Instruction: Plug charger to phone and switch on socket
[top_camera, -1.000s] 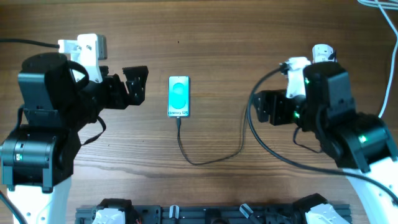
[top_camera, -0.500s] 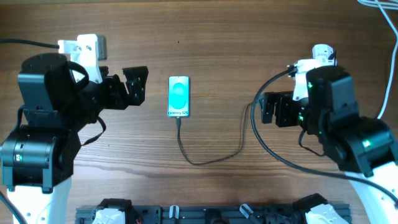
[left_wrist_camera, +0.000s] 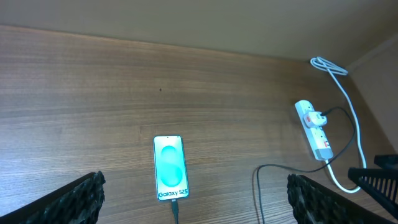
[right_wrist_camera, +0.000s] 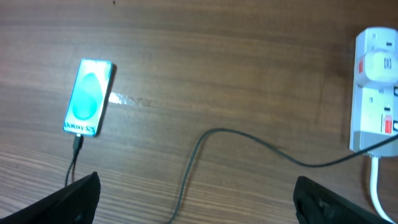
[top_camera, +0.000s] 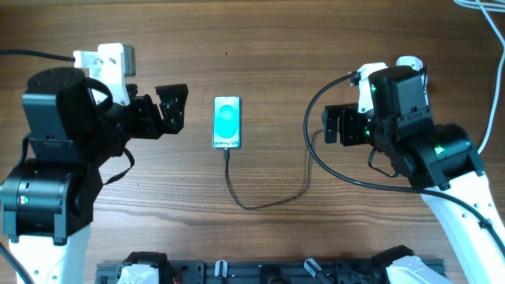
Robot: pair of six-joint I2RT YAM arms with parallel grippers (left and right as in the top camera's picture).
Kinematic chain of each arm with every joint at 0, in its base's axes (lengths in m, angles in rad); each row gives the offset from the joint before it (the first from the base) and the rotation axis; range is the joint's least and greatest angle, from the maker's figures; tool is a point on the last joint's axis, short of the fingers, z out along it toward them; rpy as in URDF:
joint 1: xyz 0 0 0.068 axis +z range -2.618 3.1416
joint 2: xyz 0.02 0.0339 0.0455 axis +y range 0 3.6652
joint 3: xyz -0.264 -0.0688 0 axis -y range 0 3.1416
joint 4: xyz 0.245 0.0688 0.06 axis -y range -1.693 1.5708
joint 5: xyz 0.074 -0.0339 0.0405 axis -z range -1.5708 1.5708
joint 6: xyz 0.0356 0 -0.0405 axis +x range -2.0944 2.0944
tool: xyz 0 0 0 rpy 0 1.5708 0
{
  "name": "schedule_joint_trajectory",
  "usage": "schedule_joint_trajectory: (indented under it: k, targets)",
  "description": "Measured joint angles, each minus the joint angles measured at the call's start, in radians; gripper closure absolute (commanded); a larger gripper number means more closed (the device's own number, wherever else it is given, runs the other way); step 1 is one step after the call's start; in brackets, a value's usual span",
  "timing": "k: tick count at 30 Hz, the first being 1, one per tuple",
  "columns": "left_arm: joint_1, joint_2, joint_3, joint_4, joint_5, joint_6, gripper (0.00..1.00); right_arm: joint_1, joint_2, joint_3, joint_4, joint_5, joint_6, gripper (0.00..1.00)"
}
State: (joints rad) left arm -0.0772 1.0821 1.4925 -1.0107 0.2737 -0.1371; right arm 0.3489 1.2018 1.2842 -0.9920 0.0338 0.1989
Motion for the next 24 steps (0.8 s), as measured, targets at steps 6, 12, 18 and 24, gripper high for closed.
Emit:
schedule_joint_trajectory:
  k: [6,12,18,24]
  targets:
    - [0.000,0.000,0.000,0.000,0.000,0.000,0.00,0.000,-0.005,-0.001,0.106,0.000,-0.026,0.00]
    - [0.000,0.000,0.000,0.000,0.000,0.000,0.00,-0.022,-0.117,-0.079,0.283,-0.040,-0.138,0.00]
    - [0.000,0.000,0.000,0.000,0.000,0.000,0.00,-0.132,-0.309,-0.288,0.516,-0.171,-0.261,0.00]
    - [0.000,0.000,0.000,-0.001,0.000,0.000,0.00,-0.182,-0.563,-0.614,0.799,-0.248,-0.310,0.00]
